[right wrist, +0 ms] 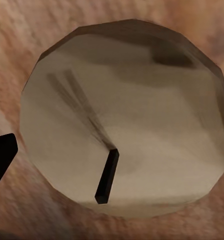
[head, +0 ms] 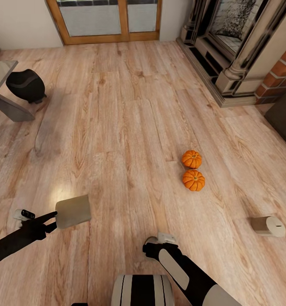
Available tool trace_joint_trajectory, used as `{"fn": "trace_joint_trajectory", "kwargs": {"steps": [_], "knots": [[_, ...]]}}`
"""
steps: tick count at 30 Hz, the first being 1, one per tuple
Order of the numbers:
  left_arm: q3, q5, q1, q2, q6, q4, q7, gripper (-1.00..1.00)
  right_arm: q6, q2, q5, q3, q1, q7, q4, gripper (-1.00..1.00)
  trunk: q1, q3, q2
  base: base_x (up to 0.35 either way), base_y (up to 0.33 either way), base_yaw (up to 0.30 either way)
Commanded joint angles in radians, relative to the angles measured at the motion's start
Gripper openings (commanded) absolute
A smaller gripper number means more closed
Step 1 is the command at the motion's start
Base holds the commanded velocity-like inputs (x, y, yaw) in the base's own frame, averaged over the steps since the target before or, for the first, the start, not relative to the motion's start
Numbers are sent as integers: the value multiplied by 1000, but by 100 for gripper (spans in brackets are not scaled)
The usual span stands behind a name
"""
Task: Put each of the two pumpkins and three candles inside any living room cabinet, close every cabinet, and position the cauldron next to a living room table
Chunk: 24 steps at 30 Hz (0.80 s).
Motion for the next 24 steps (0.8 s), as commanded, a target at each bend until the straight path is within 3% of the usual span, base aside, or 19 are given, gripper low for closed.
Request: {"fn": "trace_joint_trajectory", "kwargs": {"steps": [1, 5, 6, 24], "knots": [[0, 2, 0, 0, 7, 0, 2, -100, 1, 0, -7, 2, -1, -8, -1, 100, 0, -1, 0, 0, 0, 0], [0, 2, 0, 0, 7, 0, 2, -100, 1, -1, -7, 2, -1, -8, -1, 100, 0, -1, 0, 0, 0, 0], [0, 2, 0, 0, 7, 0, 2, -100, 1, -1, -7, 2, -1, -8, -2, -100, 0, -1, 0, 0, 0, 0], [0, 2, 0, -1, 7, 0, 2, -100, 1, -1, -7, 2, -1, -7, -1, -100, 0, -1, 0, 0, 0, 0]]}}
